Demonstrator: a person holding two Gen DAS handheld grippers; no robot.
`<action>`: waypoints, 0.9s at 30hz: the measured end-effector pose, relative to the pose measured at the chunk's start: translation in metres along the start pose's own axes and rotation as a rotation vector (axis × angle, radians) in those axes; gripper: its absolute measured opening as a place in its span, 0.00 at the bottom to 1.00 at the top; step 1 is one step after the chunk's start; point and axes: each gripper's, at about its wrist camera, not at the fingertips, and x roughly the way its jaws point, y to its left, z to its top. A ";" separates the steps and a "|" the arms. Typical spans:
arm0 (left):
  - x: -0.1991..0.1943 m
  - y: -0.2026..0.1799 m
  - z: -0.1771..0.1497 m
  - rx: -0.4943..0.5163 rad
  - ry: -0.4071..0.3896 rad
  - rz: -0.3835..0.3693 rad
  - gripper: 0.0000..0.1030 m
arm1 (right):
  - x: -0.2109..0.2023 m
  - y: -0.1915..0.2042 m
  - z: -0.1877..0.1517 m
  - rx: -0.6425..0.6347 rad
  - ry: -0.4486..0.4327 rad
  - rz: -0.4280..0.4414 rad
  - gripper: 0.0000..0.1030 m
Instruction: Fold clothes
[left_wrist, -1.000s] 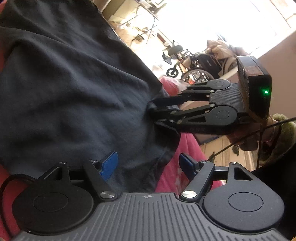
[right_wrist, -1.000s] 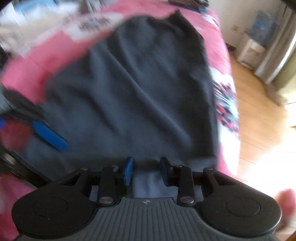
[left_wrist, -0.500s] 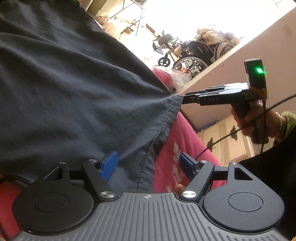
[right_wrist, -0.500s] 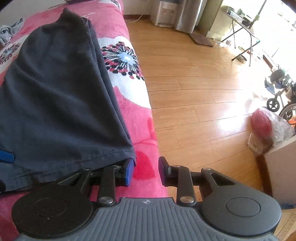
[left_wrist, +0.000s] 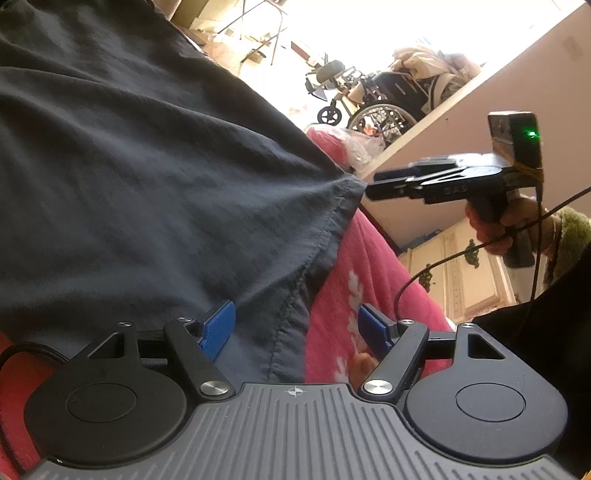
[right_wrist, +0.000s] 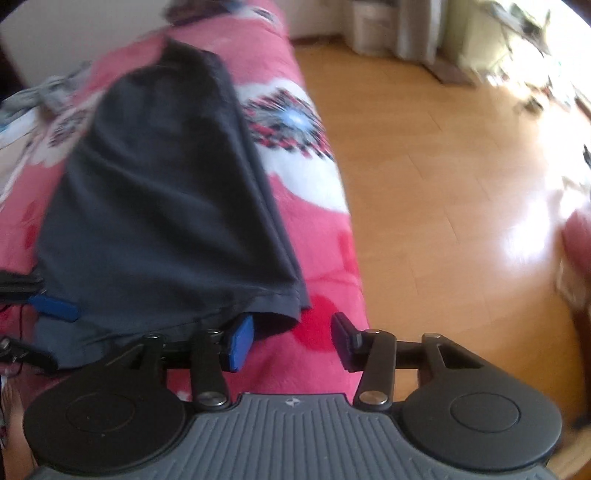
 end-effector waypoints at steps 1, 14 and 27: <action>0.001 -0.001 -0.001 0.001 0.002 -0.002 0.72 | -0.003 0.001 0.001 -0.027 -0.014 -0.001 0.60; 0.009 -0.013 -0.013 0.005 0.029 0.001 0.72 | 0.028 -0.005 0.089 0.093 -0.184 0.160 0.55; 0.009 -0.010 -0.016 -0.014 0.029 -0.006 0.72 | 0.103 0.031 0.135 -0.062 -0.134 0.136 0.01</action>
